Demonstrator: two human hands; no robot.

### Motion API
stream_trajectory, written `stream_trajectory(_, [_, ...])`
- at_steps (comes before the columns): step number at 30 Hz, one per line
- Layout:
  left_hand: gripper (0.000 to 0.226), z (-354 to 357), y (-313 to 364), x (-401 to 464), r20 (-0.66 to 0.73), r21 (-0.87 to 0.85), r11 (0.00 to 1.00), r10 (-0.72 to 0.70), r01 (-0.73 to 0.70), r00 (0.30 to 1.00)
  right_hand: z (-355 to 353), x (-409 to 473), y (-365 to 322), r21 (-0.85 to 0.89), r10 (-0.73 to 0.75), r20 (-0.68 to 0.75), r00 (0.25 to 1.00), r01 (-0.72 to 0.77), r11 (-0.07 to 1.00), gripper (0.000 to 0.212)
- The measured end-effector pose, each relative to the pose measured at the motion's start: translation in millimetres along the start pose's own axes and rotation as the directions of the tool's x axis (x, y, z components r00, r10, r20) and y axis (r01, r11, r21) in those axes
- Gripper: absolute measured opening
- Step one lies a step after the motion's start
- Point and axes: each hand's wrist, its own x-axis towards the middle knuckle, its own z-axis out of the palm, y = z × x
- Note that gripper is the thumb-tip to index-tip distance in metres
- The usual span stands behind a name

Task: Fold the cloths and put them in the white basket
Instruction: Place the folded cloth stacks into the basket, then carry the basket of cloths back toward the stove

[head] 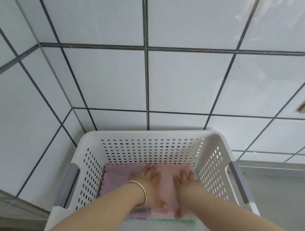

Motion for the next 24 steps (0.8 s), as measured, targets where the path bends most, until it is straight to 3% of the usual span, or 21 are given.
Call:
stream_trajectory(3, [0.063, -48, -11, -33, -0.152, -0.263, 0.965, -0.027, -0.014, 0.988, -40, -25, 22, 0.263, -0.039, -0.123, 0.992, 0.07, 0.962, 0.069])
stream_trajectory(5, [0.058, -65, -25, -71, -0.319, -0.382, 0.924, -0.13, -0.002, 0.939, -56, -52, 40, 0.515, 0.103, -0.373, 0.922, 0.114, 0.85, 0.045])
stream_trajectory(7, [0.055, -67, -40, -110, -0.465, -0.472, 0.882, -0.264, 0.016, 0.845, -56, -76, 59, 0.629, 0.375, -0.616, 0.693, 0.145, 0.764, 0.034])
stream_trajectory(8, [0.055, -64, -46, -129, -0.52, -0.507, 0.861, -0.333, 0.029, 0.786, -50, -86, 67, 0.655, 0.478, -0.66, 0.58, 0.134, 0.743, 0.035])
stream_trajectory(9, [0.055, -56, -51, -143, -0.548, -0.541, 0.839, -0.401, 0.054, 0.734, -42, -93, 74, 0.692, 0.548, -0.649, 0.528, 0.111, 0.713, 0.04])
stream_trajectory(10, [0.057, -48, -54, -156, -0.56, -0.567, 0.819, -0.457, 0.082, 0.691, -33, -97, 80, 0.748, 0.594, -0.584, 0.553, 0.083, 0.658, 0.046])
stream_trajectory(12, [0.06, -28, -62, -167, -0.518, -0.608, 0.779, -0.534, 0.151, 0.669, -18, -94, 86, 0.886, 0.616, -0.354, 0.704, 0.041, 0.462, 0.051])
stream_trajectory(14, [0.064, -9, -66, -169, -0.446, -0.657, 0.731, -0.575, 0.186, 0.686, -7, -90, 87, 0.959, 0.561, -0.19, 0.806, 0.029, 0.283, 0.035])
stream_trajectory(16, [0.069, 1, -70, -167, -0.409, -0.694, 0.696, -0.592, 0.184, 0.694, -4, -90, 87, 0.984, 0.522, -0.142, 0.841, 0.062, 0.167, 0.011])
stream_trajectory(17, [0.069, 4, -72, -164, -0.404, -0.703, 0.687, -0.6, 0.186, 0.69, -4, -91, 89, 0.986, 0.514, -0.14, 0.846, 0.073, 0.147, 0.007])
stream_trajectory(19, [0.061, 4, -76, -155, -0.409, -0.718, 0.671, -0.625, 0.188, 0.665, -8, -93, 89, 0.984, 0.52, -0.151, 0.84, 0.077, 0.162, 0.021])
stream_trajectory(24, [0.015, 1, -83, -148, -0.434, -0.682, 0.695, -0.634, 0.226, 0.64, -7, -96, 80, 0.987, 0.543, -0.062, 0.838, -0.028, 0.156, 0.031])
